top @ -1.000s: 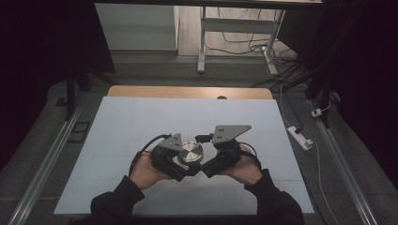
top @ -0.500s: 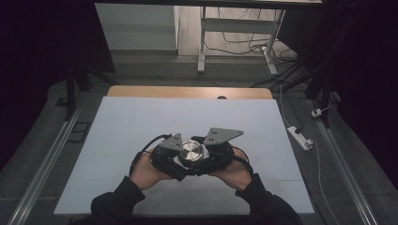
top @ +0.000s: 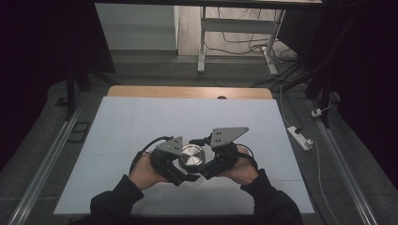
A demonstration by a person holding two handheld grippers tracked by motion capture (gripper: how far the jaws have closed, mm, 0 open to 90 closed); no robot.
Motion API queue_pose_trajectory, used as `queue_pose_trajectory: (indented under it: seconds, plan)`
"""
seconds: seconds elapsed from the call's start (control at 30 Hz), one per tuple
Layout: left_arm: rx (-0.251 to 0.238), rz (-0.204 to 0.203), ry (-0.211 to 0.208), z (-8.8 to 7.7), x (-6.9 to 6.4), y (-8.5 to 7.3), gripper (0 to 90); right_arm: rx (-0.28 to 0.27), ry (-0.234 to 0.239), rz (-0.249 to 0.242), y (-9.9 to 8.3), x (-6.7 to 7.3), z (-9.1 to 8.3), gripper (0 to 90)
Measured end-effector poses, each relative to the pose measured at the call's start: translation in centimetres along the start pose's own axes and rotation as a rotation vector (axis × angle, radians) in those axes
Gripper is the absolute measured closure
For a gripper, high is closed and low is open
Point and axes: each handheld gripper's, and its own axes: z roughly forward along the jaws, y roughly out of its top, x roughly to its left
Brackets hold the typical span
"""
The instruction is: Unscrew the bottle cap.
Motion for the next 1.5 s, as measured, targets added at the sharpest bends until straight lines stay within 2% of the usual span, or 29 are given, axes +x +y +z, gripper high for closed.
queue_pose_trajectory:
  seconds: [0.1,0.17,0.3,0.47,0.57,0.73,0.87,0.97,1.03,1.07,1.23,1.27,1.33,1.43,1.5]
  plan:
    - [0.012,0.018,-0.007,0.3,-0.2,0.1,15.5,0.007,0.067,-0.037,-0.2,-0.3,-0.2,20.0]
    - [0.024,0.020,-0.001,0.5,-0.2,0.1,15.6,0.009,0.077,-0.050,-0.4,-0.4,-0.3,19.8]
    - [0.041,0.005,0.016,0.8,0.0,-0.1,15.5,0.051,0.056,-0.063,-0.6,-0.6,-0.3,18.9]
    - [0.030,-0.005,0.016,0.5,0.2,-0.2,15.5,0.049,0.040,-0.066,-0.6,-0.7,-0.5,16.6]
    - [0.022,-0.017,0.031,0.3,0.3,-0.2,15.5,0.042,0.027,-0.064,-0.6,-0.8,-0.7,16.6]
    - [0.013,-0.041,0.052,0.1,0.5,-0.4,15.5,0.048,-0.012,-0.092,-0.4,-0.8,-1.0,17.5]
    - [-0.010,-0.075,0.090,-0.3,0.8,-0.5,15.6,0.030,-0.062,-0.080,-0.2,-1.0,-1.8,20.9]
    - [-0.023,-0.098,0.156,-0.6,0.9,-0.4,15.5,-0.006,-0.107,-0.022,0.3,-0.6,-2.0,18.8]
    - [-0.019,-0.109,0.192,-0.6,0.9,-0.4,15.5,-0.039,-0.118,0.027,0.7,-0.1,-1.6,18.2]
    - [-0.020,-0.117,0.199,-0.6,0.9,-0.5,15.5,-0.029,-0.155,0.038,0.9,0.3,-1.2,17.7]
    - [0.001,-0.117,0.217,-0.2,0.6,-0.3,15.5,0.020,-0.300,0.037,0.9,1.5,0.7,17.3]
    - [0.002,-0.117,0.220,-0.1,0.6,-0.2,15.5,0.037,-0.316,0.041,0.9,1.5,0.9,17.3]
    - [0.007,-0.111,0.222,0.0,0.4,-0.1,15.5,0.029,-0.347,0.040,0.8,1.8,1.3,19.7]
    - [0.012,-0.100,0.213,-0.2,0.4,-0.1,15.5,0.027,-0.355,0.030,0.9,1.9,1.3,19.9]
    - [0.012,-0.095,0.188,-0.2,0.4,-0.1,15.5,0.030,-0.333,0.033,0.9,1.8,1.2,20.0]
